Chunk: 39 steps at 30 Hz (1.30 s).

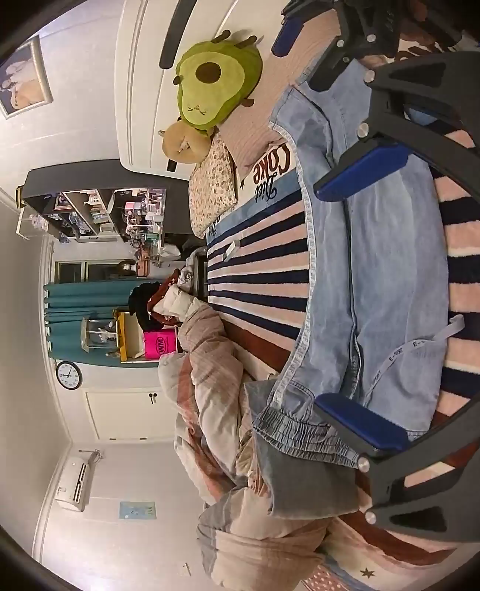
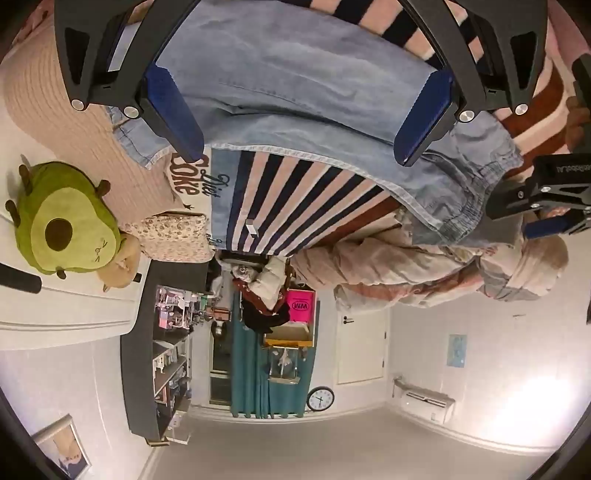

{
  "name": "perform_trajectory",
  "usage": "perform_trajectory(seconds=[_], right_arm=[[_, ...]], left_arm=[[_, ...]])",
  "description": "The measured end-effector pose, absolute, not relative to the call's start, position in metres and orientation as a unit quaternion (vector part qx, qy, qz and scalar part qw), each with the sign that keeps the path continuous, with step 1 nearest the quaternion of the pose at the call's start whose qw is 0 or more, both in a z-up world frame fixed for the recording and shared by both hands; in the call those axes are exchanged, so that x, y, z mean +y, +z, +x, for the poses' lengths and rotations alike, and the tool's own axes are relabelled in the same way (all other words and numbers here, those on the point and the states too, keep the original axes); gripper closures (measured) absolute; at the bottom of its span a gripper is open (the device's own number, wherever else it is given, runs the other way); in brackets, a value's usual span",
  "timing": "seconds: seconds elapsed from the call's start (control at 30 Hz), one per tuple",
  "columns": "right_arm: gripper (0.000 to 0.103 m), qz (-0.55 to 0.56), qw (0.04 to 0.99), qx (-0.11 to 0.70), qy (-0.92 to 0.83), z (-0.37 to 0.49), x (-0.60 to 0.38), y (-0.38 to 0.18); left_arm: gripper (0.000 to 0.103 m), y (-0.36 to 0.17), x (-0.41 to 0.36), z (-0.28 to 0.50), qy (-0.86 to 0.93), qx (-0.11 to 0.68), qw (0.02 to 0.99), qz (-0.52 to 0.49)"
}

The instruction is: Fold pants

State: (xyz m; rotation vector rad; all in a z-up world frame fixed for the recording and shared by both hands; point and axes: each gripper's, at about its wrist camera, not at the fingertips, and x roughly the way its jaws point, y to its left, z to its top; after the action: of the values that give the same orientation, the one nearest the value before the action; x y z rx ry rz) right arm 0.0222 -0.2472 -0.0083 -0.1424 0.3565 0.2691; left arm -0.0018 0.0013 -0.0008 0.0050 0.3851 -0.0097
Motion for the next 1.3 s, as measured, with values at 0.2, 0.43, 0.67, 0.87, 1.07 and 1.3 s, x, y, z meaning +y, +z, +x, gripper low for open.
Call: perform_trajectory(seconds=[0.2,0.43,0.67,0.87,1.07,1.3], right_arm=[[0.0,-0.053,0.971,0.178,0.151,0.026,-0.253,-0.012],[0.0,-0.062,0.971,0.178,0.147,0.024,-0.242,-0.014],[0.0,-0.075,0.972,0.167,0.15,0.017,-0.249,-0.013],[0.0,-0.071,0.974,0.165,0.14,0.01,-0.259,-0.009],[0.0,-0.073,0.975,0.159,0.135,0.003,-0.264,-0.005],[0.0,-0.074,0.975,0.157,0.141,0.003,-0.266,-0.004]], left_arm=[[0.001,0.0,-0.002,-0.001,-0.01,0.204,0.979,0.002],[0.001,-0.002,-0.007,-0.004,-0.013,0.205,0.979,0.001],[0.001,0.0,-0.012,-0.012,-0.009,0.202,0.979,0.001],[0.001,0.001,-0.014,-0.015,-0.01,0.2,0.98,0.003],[0.001,0.002,-0.016,-0.019,-0.008,0.195,0.981,0.002],[0.001,0.005,-0.018,-0.025,-0.006,0.185,0.983,0.005]])
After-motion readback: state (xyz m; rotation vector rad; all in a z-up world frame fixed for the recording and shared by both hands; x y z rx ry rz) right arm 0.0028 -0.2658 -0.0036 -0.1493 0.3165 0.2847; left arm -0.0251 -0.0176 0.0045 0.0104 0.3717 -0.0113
